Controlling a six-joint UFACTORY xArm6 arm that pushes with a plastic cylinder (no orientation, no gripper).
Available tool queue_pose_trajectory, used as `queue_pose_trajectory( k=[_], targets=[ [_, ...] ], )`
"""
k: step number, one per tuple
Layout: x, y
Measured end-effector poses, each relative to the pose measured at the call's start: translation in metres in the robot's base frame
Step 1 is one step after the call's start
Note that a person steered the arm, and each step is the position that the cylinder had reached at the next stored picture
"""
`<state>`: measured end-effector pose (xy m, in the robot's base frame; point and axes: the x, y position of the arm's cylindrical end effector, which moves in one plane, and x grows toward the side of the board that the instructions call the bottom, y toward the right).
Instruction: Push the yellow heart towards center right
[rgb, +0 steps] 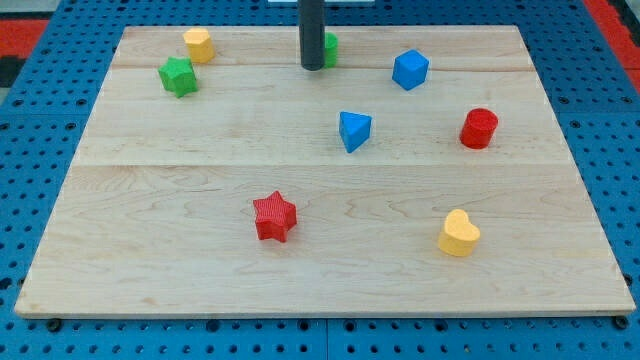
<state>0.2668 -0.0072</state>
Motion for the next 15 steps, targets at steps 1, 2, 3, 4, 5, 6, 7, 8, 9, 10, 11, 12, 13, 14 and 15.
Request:
queue_pose_trajectory(
  k=[1, 2, 3, 4, 5, 6, 7, 8, 9, 10, 11, 12, 13, 14, 15],
  targets=[
    [0.001, 0.006],
    [0.014, 0.006],
    [0.017, 0.004],
    [0.027, 0.004],
    [0.061, 0.004],
    [0.077, 0.028],
    [0.105, 0.093],
    [0.141, 0.120],
    [0.182, 0.169],
    [0.221, 0.220],
    [0.259, 0.299],
    [0.322, 0.283],
    [0.325, 0.213],
    [0.309, 0.135],
    [0.285, 0.124]
  ],
)
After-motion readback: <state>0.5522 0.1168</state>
